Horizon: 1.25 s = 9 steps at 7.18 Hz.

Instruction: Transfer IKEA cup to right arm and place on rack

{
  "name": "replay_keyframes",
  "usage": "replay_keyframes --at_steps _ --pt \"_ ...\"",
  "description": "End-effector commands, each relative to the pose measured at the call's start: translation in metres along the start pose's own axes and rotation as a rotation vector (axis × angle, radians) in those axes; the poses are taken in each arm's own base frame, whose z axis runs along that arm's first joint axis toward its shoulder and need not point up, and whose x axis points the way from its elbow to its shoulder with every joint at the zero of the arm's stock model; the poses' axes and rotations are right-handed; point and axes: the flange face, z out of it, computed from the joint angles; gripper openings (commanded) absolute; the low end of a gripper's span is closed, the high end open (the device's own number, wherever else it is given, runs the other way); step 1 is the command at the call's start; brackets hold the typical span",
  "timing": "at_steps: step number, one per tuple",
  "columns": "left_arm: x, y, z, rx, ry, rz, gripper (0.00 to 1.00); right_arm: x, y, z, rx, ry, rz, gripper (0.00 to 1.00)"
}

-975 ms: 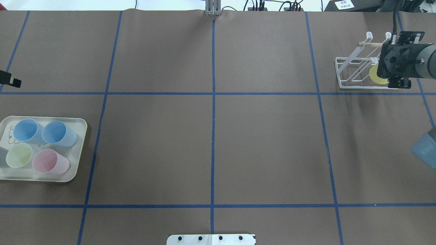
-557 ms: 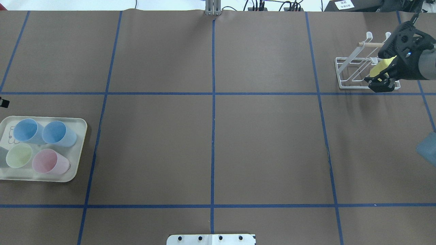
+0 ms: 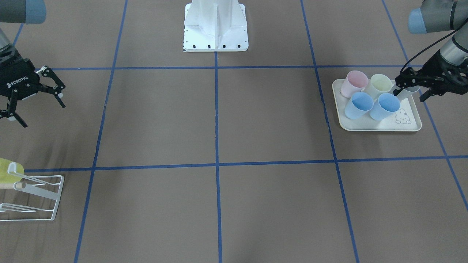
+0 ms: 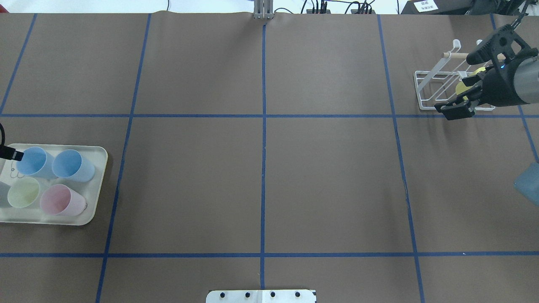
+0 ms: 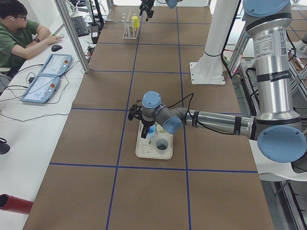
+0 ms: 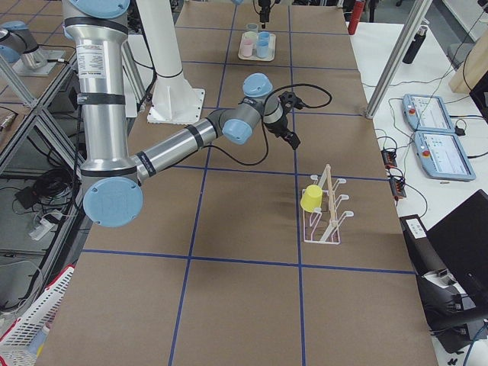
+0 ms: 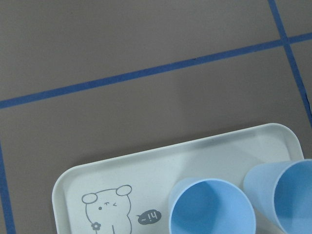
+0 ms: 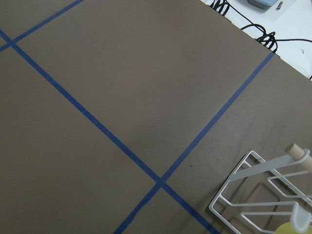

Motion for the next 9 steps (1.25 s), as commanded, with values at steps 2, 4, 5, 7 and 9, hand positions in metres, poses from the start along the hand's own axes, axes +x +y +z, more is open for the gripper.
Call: replay_keyframes --at_steps 2,4,5,7,9 --pt "-0.003 0.009 0.031 -0.015 -0.041 -0.03 0.86 0.0 0.001 0.0 -0.006 -0.01 0.007 1.0" --pt "-0.004 0.009 0.034 -0.021 -0.04 -0.041 0.5 0.0 0.004 0.001 -0.01 -0.011 0.009 1.0" --pt "-0.004 0.009 0.034 -0.026 -0.034 -0.041 0.2 0.001 0.005 0.001 -0.012 -0.012 0.01 1.0" --pt "-0.001 0.007 0.032 -0.022 -0.029 -0.039 0.0 0.0 0.004 0.0 -0.008 -0.013 0.008 1.0" --pt "0.004 0.006 0.029 -0.051 0.018 -0.046 0.0 0.0 0.004 0.002 -0.008 -0.017 0.003 1.0"
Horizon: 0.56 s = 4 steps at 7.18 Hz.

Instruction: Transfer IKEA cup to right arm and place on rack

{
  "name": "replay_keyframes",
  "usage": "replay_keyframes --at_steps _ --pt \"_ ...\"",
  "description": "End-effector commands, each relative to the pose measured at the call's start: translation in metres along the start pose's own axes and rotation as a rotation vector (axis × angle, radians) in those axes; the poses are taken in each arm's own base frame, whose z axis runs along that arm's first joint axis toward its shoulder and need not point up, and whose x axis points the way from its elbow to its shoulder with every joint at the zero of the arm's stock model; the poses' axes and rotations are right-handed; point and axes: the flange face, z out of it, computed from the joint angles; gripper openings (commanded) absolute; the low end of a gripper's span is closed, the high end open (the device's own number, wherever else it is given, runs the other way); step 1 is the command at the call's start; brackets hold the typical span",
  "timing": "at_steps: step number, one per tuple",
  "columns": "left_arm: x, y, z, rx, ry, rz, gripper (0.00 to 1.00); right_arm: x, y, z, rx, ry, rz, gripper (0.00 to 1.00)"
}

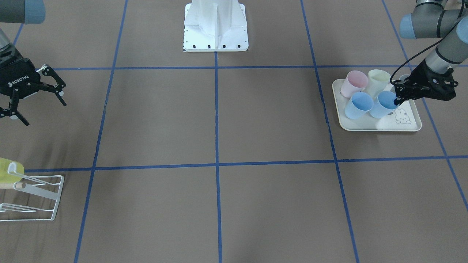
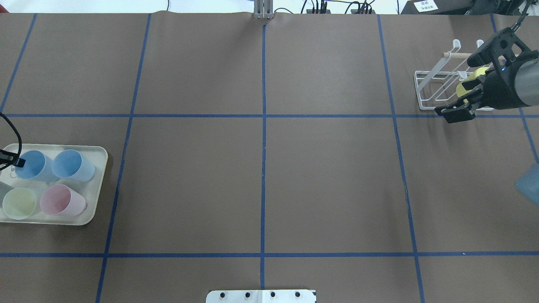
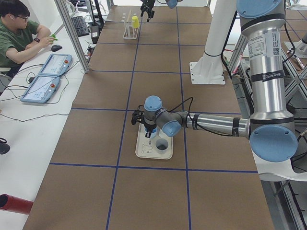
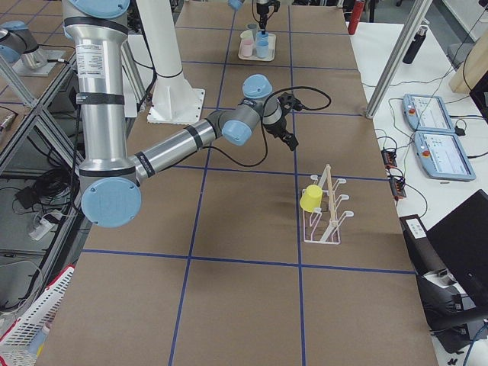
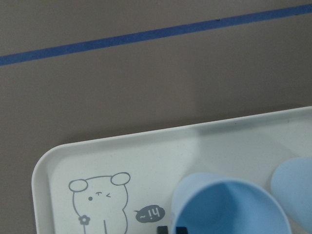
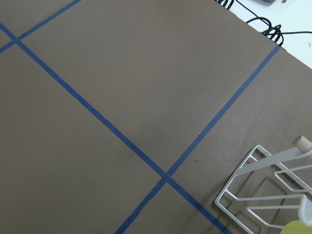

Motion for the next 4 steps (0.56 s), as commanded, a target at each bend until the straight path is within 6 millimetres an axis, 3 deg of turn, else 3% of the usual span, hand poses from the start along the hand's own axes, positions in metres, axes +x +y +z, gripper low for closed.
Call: replay_keyframes --at_steps 1,3,4 --pt "-0.008 -0.009 -0.016 -0.004 0.004 -0.05 0.0 -0.004 -0.005 0.001 0.006 -0.017 -0.02 1.0" --pt "-0.012 -0.068 -0.072 0.056 -0.042 -0.168 0.0 -0.012 -0.019 0.0 0.026 -0.036 -0.037 1.0" --pt "-0.001 -0.089 -0.1 0.072 -0.052 -0.2 0.0 -0.02 -0.025 0.003 0.035 -0.044 -0.052 1.0"
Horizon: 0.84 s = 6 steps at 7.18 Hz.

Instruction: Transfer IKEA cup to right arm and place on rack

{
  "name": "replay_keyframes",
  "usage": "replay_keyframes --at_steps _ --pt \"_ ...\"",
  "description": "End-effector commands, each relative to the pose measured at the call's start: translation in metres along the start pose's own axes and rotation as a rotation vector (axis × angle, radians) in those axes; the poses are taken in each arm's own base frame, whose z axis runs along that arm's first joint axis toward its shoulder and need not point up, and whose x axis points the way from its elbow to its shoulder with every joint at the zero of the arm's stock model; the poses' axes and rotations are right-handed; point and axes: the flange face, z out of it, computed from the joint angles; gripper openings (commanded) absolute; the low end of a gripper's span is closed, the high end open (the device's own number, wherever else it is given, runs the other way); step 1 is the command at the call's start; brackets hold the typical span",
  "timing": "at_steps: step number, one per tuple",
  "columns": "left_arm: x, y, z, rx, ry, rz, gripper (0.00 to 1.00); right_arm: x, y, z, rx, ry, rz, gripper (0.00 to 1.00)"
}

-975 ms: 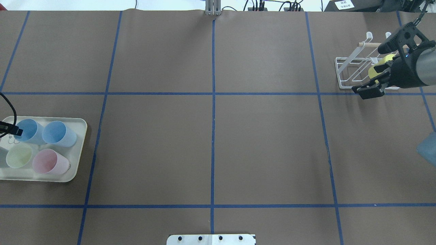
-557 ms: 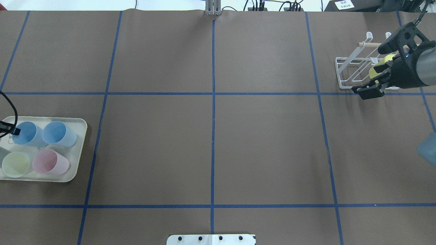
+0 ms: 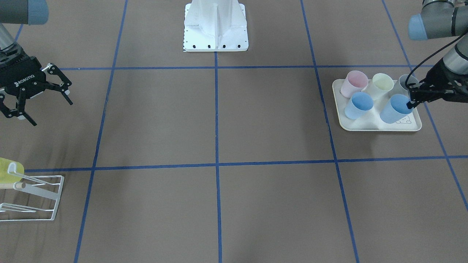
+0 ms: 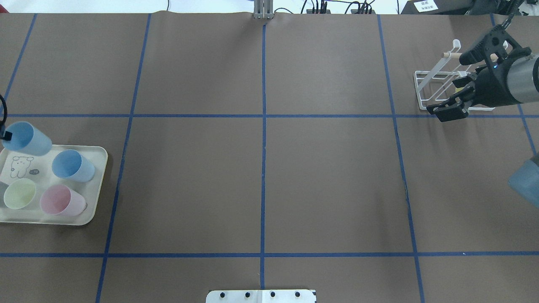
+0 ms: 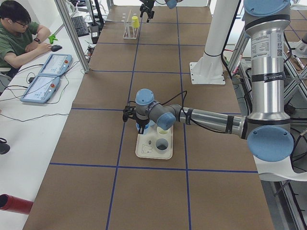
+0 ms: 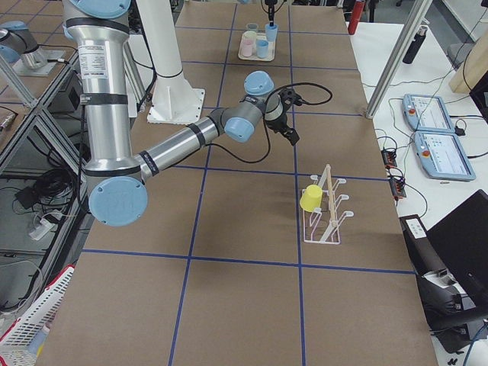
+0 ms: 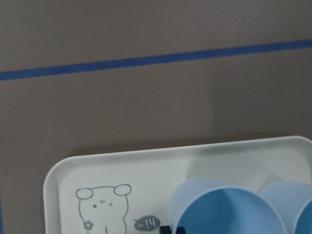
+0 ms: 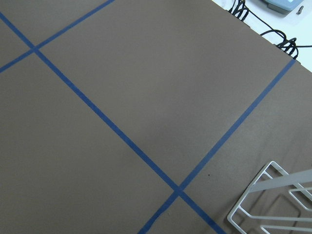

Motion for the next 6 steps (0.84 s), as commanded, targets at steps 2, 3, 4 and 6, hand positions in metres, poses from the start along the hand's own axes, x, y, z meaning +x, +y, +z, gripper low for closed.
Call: replay_keyframes --at_steps 2,3,4,6 --pt "0.067 -0.048 -0.087 -0.019 0.069 -0.152 0.0 -0.023 -0.055 0.007 0.071 -0.032 -0.088 0.99" --pt "0.09 -0.057 -0.103 -0.049 0.16 -0.23 0.0 -0.04 -0.096 -0.006 0.138 -0.05 -0.105 0.99" --pt "0.114 -0.065 -0.117 -0.075 0.227 -0.298 0.0 -0.058 -0.11 -0.005 0.16 -0.079 -0.127 0.99" --pt "0.176 -0.087 -0.158 -0.132 0.344 -0.49 0.0 -0.076 -0.132 0.003 0.18 -0.1 -0.152 0.99"
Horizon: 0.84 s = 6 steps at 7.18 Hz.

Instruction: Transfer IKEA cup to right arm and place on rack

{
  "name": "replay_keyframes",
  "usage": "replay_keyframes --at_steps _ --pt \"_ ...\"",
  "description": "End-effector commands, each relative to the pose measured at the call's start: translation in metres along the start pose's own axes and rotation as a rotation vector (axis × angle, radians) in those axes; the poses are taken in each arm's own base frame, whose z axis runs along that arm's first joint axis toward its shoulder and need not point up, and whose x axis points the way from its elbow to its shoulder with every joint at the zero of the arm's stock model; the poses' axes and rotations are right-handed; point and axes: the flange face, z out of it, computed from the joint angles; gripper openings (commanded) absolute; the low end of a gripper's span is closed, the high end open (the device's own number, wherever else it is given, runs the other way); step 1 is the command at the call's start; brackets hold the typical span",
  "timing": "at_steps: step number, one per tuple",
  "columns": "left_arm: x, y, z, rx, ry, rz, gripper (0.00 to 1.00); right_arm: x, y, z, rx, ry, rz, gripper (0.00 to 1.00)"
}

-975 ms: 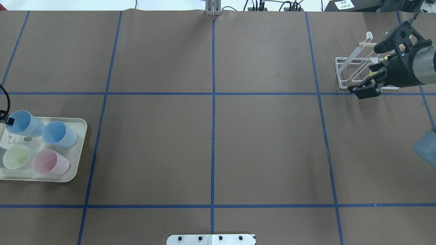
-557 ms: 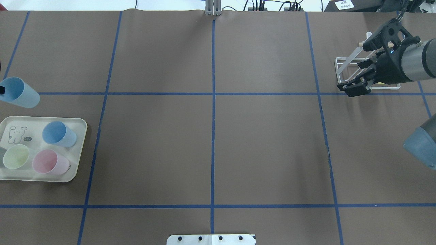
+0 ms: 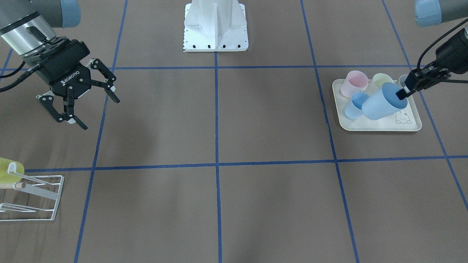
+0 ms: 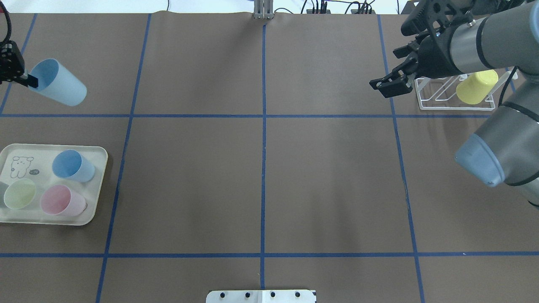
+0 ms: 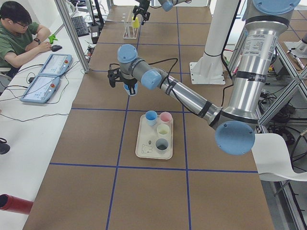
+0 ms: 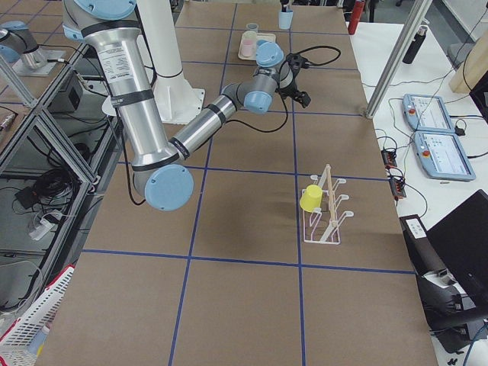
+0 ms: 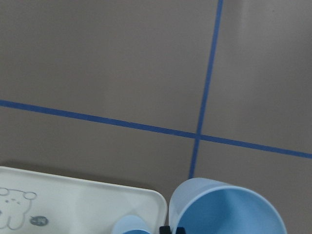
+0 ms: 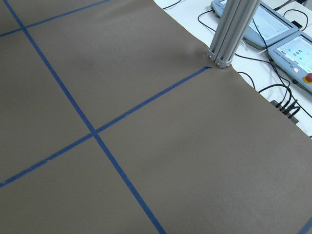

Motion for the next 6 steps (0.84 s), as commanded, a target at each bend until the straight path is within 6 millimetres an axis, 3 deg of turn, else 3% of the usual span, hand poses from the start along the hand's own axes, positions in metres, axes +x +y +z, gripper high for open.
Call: replay_keyframes --at_steps 1,3,4,5,6 --pt "0.066 0.014 -0.023 -0.102 0.114 -0.167 0.0 -0.021 -0.019 0.007 0.058 -0.039 -0.045 0.99" --pt "0.106 0.03 -0.042 -0.152 0.197 -0.254 0.0 -0.05 -0.022 0.019 0.211 -0.094 -0.131 0.99" --pt "0.121 0.038 -0.043 -0.162 0.222 -0.269 0.0 -0.068 -0.024 0.027 0.263 -0.107 -0.156 0.99" --pt "0.131 0.046 -0.039 -0.178 0.236 -0.267 0.0 -0.1 -0.045 0.033 0.293 -0.147 -0.183 0.99" --pt "0.145 0.055 -0.033 -0.196 0.242 -0.272 0.0 -0.115 -0.063 0.039 0.317 -0.156 -0.182 0.99"
